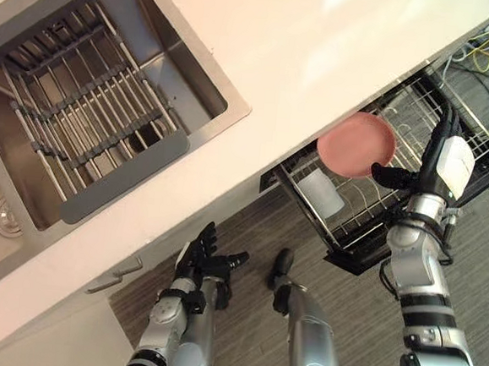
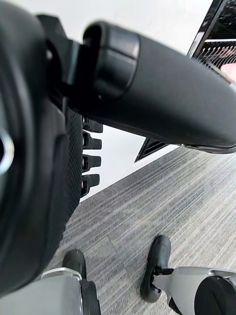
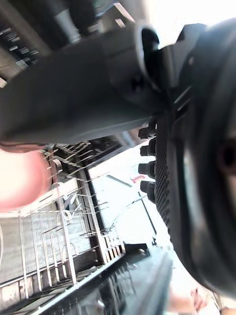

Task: Walk over to the sink, pick up the cup, carry it to the dishwasher, place the cup inside the dishwasher, then close the dishwasher door

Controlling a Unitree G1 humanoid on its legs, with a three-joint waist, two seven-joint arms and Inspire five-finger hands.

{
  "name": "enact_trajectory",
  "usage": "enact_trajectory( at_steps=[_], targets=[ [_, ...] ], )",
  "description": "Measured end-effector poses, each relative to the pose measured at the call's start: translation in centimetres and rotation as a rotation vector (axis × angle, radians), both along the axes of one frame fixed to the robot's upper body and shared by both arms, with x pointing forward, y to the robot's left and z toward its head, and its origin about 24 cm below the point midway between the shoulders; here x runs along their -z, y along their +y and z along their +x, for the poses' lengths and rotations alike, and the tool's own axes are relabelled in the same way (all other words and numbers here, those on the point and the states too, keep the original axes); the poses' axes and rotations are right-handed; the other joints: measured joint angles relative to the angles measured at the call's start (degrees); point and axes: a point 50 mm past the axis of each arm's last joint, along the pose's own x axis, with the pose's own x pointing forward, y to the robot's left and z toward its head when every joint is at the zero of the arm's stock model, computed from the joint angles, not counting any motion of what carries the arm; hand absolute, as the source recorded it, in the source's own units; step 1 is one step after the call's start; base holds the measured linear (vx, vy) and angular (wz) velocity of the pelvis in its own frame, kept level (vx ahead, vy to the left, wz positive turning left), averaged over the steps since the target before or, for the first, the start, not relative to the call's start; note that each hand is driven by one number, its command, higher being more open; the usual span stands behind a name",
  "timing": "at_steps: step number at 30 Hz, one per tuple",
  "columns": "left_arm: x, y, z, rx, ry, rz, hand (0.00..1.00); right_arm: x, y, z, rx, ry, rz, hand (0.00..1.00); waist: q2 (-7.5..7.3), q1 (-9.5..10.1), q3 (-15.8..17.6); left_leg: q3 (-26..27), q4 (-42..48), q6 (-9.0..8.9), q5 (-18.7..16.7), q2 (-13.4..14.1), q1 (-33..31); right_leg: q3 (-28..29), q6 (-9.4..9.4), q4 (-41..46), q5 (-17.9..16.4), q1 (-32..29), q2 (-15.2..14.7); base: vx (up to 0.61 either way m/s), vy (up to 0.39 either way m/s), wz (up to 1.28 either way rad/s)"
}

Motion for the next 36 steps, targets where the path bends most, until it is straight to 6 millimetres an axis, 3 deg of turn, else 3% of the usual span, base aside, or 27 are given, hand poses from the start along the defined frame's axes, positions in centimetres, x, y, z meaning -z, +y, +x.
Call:
enact_trajectory(
  at_steps=[4,9,12,17,21,27,36],
  targets=[
    [0.4,0.0,-0.6,-0.003,0.025,0.000,1.00,1.1,1.1,-1.6,-0.052,-0.010,0.073,1.00,-0.14,-0.93,0.0,0.6,-1.1,-0.29,-0.2,0.1,2.8,0.0,-0.12,-0.1,-0.7,2.0,0.2,0.05,-0.010,-0.08],
    [1.5,0.3,-2.2,-0.014,0.084,0.018,1.00,4.7,2.3,-3.3,-0.074,0.080,0.211,1.00,-1.44,-1.27,-0.7,1.0,-2.6,-1.34,-0.8,0.8,7.4,0.2,-0.07,-0.1,-2.2,5.8,1.2,0.09,-0.026,-0.06],
    [2.3,0.5,-3.4,-0.024,0.128,0.024,1.00,5.2,2.8,-4.5,-0.087,0.058,0.252,1.00,-2.09,-1.70,-1.3,1.4,-3.8,-1.65,-1.0,0.9,9.6,0.6,-0.07,-1.2,-2.4,7.6,1.9,0.09,-0.014,-0.08],
    [3.8,0.9,-5.6,-0.018,0.212,0.062,1.00,5.7,3.3,-7.5,-0.097,-0.035,0.377,1.00,-2.77,-3.01,-5.0,2.5,-8.1,-1.79,-1.1,0.7,14.9,1.8,-0.04,-4.7,-1.6,12.2,3.2,0.13,0.012,-0.12],
    [4.7,0.8,-7.7,-0.032,0.260,0.075,1.00,7.6,2.9,-10.9,-0.034,-0.060,0.562,1.00,-2.83,-3.96,-10.1,3.9,-12.0,-1.95,-1.0,0.1,20.0,3.2,0.66,-7.6,-1.3,16.2,3.9,0.13,0.053,-0.17],
    [4.8,1.1,-9.0,-0.062,0.267,0.093,1.00,10.4,2.9,-15.2,0.058,-0.027,0.801,1.00,-3.08,-4.06,-12.8,5.0,-14.1,-1.97,-1.1,-0.5,25.3,4.1,1.48,-7.7,-2.2,20.2,3.8,0.05,0.050,-0.10],
    [4.9,1.2,-9.4,-0.047,0.270,0.116,1.00,14.0,3.0,-17.4,0.020,-0.025,1.114,1.00,-3.34,-4.00,-13.8,4.8,-12.2,-1.73,-2.6,-0.6,27.3,3.6,2.01,-3.0,-5.2,21.2,2.5,-0.05,-0.007,0.03]
  ],
)
